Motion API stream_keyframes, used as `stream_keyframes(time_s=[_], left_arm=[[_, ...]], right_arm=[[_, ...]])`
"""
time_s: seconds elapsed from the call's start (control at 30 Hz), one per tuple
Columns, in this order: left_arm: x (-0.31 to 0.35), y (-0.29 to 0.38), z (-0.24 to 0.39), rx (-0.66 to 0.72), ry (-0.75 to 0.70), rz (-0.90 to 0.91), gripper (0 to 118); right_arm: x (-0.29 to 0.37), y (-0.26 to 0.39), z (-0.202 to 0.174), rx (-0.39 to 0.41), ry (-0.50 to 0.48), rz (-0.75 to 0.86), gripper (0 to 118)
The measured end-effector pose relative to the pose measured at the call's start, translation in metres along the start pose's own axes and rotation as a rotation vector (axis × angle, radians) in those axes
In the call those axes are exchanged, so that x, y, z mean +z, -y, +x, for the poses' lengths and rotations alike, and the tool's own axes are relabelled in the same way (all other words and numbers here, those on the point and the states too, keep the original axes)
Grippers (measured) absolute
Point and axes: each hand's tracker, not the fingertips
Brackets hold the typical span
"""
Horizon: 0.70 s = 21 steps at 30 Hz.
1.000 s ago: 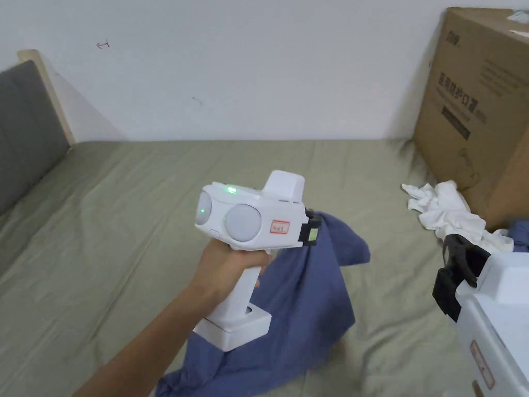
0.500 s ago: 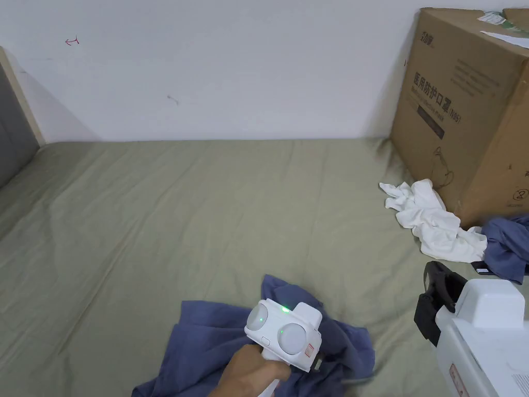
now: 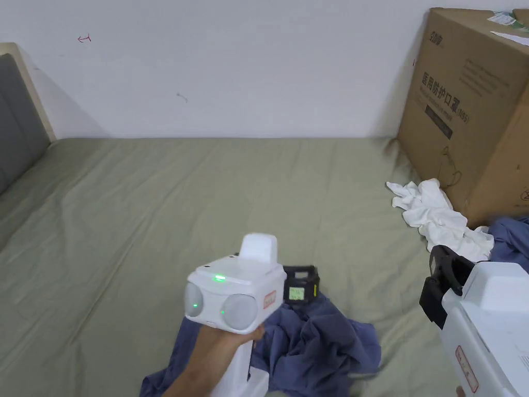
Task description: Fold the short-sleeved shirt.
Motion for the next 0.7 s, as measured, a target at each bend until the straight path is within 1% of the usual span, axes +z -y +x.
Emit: stream_keyframes(time_s=[0.17, 0.3, 0.37, 0.4, 0.43, 0.47, 0.5, 0.53, 0.57, 0.6, 0.63, 0.67, 0.7], left_arm=[[0.057, -0.025, -0.027, -0.035, -0.106, 0.206, 114], [0.084, -0.026, -0.047, -0.091, -0.242, 0.346, 114], [0.091, -0.022, -0.054, -0.124, -0.321, 0.386, 111], [0.095, -0.02, -0.059, -0.133, -0.365, 0.408, 107], [0.097, -0.017, -0.063, -0.141, -0.384, 0.421, 99], [0.099, -0.013, -0.068, -0.156, -0.397, 0.444, 99], [0.101, -0.011, -0.071, -0.161, -0.41, 0.447, 94], [0.101, -0.008, -0.074, -0.156, -0.424, 0.446, 84], [0.101, -0.006, -0.076, -0.161, -0.435, 0.441, 68], [0.101, -0.006, -0.079, -0.157, -0.443, 0.431, 47], [0.101, -0.004, -0.082, -0.152, -0.44, 0.43, 23], [0.101, -0.003, -0.085, -0.147, -0.436, 0.429, 9], [0.101, -0.003, -0.088, -0.135, -0.432, 0.43, 0]], right_arm=[[-0.001, -0.007, -0.004, -0.003, -0.005, 0.022, 0], [-0.001, -0.011, -0.011, -0.004, -0.014, 0.039, 0], [-0.002, -0.013, -0.013, -0.003, -0.016, 0.047, 0], [-0.002, -0.014, -0.013, -0.002, -0.019, 0.052, 0], [-0.002, -0.015, -0.014, -0.002, -0.019, 0.055, 0], [-0.002, -0.015, -0.015, -0.002, -0.022, 0.06, 0], [-0.003, -0.016, -0.016, -0.001, -0.023, 0.063, 0], [-0.005, -0.015, -0.017, 0.001, -0.025, 0.064, 0], [-0.006, -0.015, -0.018, 0.002, -0.028, 0.066, 0], [-0.006, -0.015, -0.018, 0.002, -0.03, 0.066, 0], [-0.006, -0.015, -0.019, 0.002, -0.034, 0.067, 0], [-0.007, -0.015, -0.021, 0.003, -0.036, 0.068, 0], [-0.007, -0.015, -0.022, 0.005, -0.037, 0.068, 0]])
